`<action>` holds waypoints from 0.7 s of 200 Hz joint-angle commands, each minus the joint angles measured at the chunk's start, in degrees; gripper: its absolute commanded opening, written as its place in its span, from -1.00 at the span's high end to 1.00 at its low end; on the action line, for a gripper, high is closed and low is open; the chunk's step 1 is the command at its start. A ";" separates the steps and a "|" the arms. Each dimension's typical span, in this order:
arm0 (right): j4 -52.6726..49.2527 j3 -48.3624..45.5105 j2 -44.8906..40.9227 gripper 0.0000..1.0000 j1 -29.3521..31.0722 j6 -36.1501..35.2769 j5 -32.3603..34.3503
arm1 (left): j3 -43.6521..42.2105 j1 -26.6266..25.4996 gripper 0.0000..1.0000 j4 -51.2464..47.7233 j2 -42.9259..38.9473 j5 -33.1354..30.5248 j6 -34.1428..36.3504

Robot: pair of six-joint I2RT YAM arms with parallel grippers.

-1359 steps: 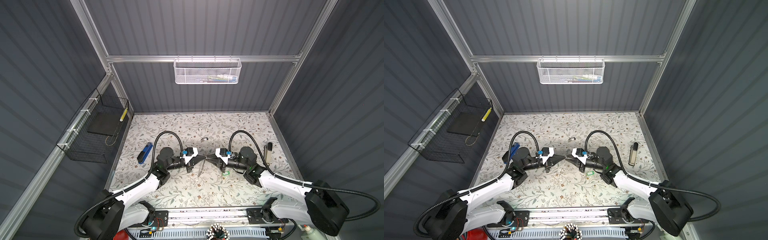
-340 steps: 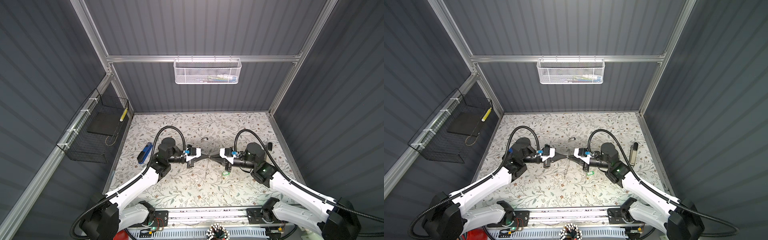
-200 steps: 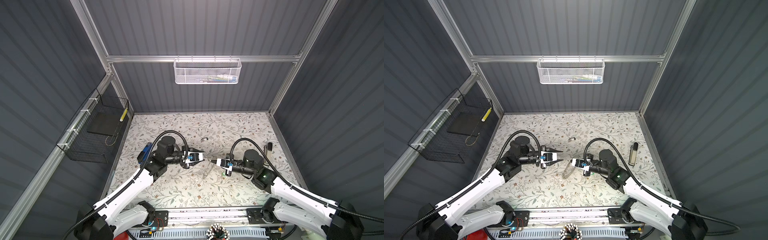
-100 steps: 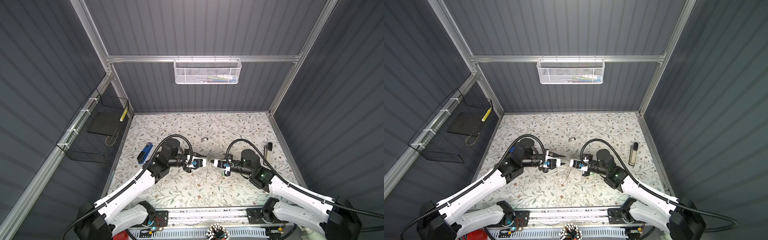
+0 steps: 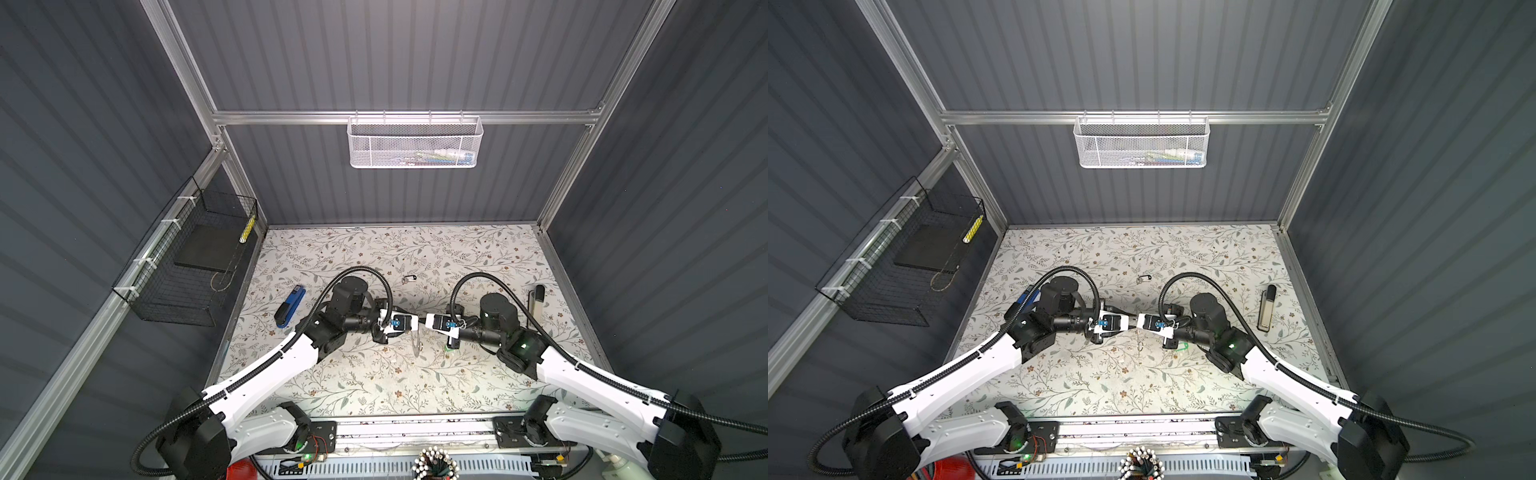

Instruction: Put the keys on the keyring

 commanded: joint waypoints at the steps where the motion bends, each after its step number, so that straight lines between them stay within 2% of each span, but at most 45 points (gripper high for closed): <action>1: -0.87 2.50 0.16 0.94 0.21 0.96 -1.36 | 0.68 -0.50 0.51 1.78 0.62 0.11 -2.45; 43: -1.05 2.69 -0.57 0.92 0.22 1.40 -1.44 | 1.28 -0.61 0.71 0.89 1.98 -0.06 -3.43; 65: -1.56 2.68 -1.04 0.87 0.27 1.33 -1.29 | 1.62 -0.61 1.00 1.27 2.36 0.32 -4.34; 89: -1.28 1.89 -2.36 0.59 0.06 2.18 0.94 | 1.58 -0.62 1.00 3.80 2.33 0.25 -8.86; 107: 0.23 -0.26 -4.80 0.35 -0.62 3.18 3.01 | 0.00 -0.46 1.00 9.32 1.88 1.22 -13.56; 140: 1.45 -4.21 -12.21 0.18 -3.63 7.35 2.23 | -2.81 0.80 1.00 22.44 2.15 7.87 -24.20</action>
